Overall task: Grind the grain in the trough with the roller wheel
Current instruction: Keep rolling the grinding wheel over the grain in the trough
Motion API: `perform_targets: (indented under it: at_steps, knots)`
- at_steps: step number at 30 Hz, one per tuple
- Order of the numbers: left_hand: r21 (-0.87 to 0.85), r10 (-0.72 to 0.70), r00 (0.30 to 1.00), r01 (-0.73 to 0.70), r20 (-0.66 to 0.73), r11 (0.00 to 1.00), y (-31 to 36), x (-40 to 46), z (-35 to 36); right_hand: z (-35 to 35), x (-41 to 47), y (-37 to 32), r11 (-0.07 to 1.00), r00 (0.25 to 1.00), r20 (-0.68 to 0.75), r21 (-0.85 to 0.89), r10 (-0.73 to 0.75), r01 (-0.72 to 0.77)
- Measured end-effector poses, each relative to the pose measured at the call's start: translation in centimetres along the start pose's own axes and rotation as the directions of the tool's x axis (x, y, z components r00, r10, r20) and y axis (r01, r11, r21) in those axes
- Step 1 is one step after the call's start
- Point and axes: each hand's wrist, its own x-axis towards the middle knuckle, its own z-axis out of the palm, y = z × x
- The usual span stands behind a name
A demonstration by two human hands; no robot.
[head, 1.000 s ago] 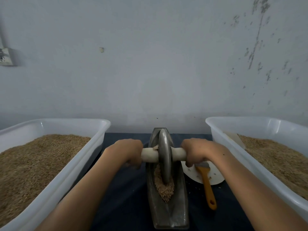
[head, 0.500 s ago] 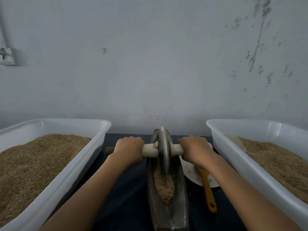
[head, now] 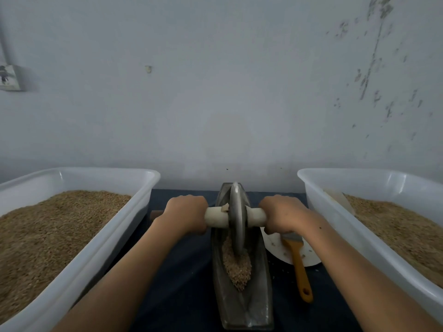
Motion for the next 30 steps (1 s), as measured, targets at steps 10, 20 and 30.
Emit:
perform_targets:
  at_steps: [10, 20, 30]
  knots:
    - [-0.047, 0.021, 0.989, -0.014, 0.149, 0.999, -0.1, -0.3, -0.5, 0.0, -0.1, 0.3, 0.999, 0.999, 0.032, 0.010, -0.036, 0.036]
    - [0.042, -0.019, 1.000, 0.020, -0.021, 0.999, 0.2, -0.1, 0.0, 0.1, 0.2, 0.1, 1.000, 1.000, 0.006, 0.017, -0.007, 0.007]
    - [0.014, 0.030, 0.998, -0.031, 0.062, 0.999, -0.1, -0.3, -0.2, -0.1, -0.2, 0.2, 1.000, 0.997, 0.069, 0.024, -0.020, 0.018]
